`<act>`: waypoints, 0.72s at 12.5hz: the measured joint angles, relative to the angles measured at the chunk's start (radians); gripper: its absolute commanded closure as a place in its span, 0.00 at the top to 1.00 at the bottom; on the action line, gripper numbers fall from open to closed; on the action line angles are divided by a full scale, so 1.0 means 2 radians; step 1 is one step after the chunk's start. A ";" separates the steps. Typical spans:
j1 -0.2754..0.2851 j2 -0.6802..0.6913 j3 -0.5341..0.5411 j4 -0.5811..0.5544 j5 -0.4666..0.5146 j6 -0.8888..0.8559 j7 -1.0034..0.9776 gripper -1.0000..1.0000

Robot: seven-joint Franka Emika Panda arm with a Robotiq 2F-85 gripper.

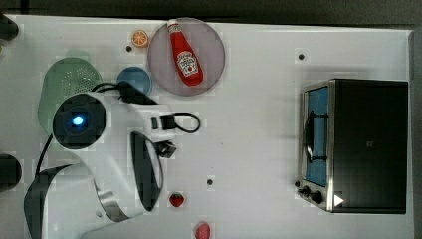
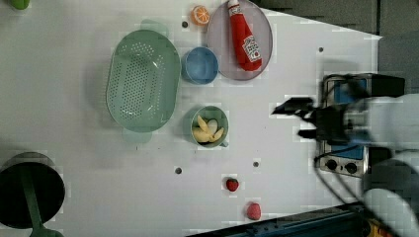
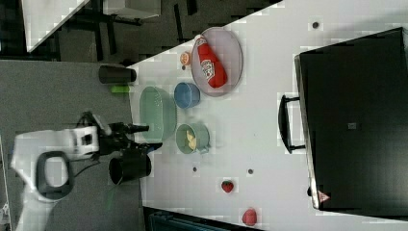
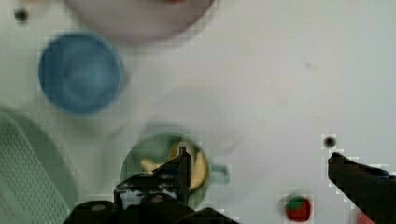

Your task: Pick Banana and place it in mug.

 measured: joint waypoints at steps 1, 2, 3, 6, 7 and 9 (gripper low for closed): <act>0.000 -0.011 -0.017 0.018 0.014 -0.021 0.000 1.00; 0.006 -0.020 -0.045 0.040 0.019 -0.060 0.000 1.00; 0.009 -0.030 -0.076 0.067 0.018 -0.100 0.000 1.00; -0.008 -0.068 -0.157 0.108 0.014 -0.157 0.000 1.00; -0.013 -0.079 -0.179 0.112 0.012 -0.158 -0.004 1.00; -0.022 -0.088 -0.197 0.114 0.017 -0.170 -0.011 1.00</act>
